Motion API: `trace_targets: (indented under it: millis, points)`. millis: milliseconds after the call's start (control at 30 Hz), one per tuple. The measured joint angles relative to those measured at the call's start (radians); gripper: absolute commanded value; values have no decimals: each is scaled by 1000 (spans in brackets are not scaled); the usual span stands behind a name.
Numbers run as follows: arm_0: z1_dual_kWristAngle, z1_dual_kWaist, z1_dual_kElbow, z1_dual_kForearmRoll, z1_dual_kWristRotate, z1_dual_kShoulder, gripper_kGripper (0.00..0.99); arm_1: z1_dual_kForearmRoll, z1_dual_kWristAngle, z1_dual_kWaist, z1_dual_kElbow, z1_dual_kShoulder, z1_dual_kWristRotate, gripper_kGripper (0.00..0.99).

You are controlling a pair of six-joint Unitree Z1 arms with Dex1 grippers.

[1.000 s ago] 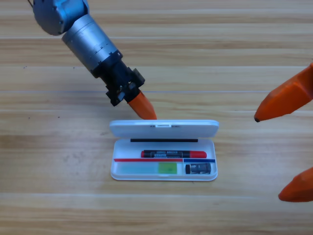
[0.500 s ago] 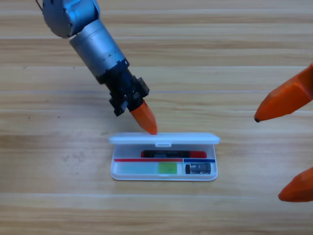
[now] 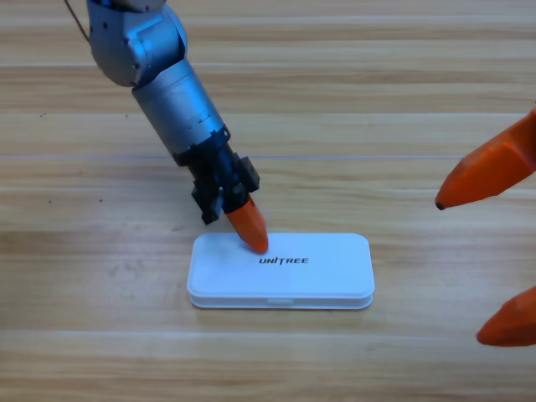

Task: Clean up eraser and pencils

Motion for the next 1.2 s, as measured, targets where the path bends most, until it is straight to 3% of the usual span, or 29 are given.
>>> trace_targets:
  millis: [367,633,800,900,1067,1200]
  points:
    - [54,-23,91,-107,-24,-53,0,0,2,0,0,0,1,960]
    - [105,-37,98,-64,-54,-114,0,0,2,0,0,0,1,960]
    - [83,-45,106,27,-54,-282,0,0,2,0,0,0,1,960]
    - [62,-62,176,30,-47,-440,0,0,2,0,0,0,1,960]
    - [55,-153,290,33,-48,-663,0,0,2,0,0,0,1,960]
    - [55,-232,330,36,-50,-749,0,0,2,0,0,0,1,960]
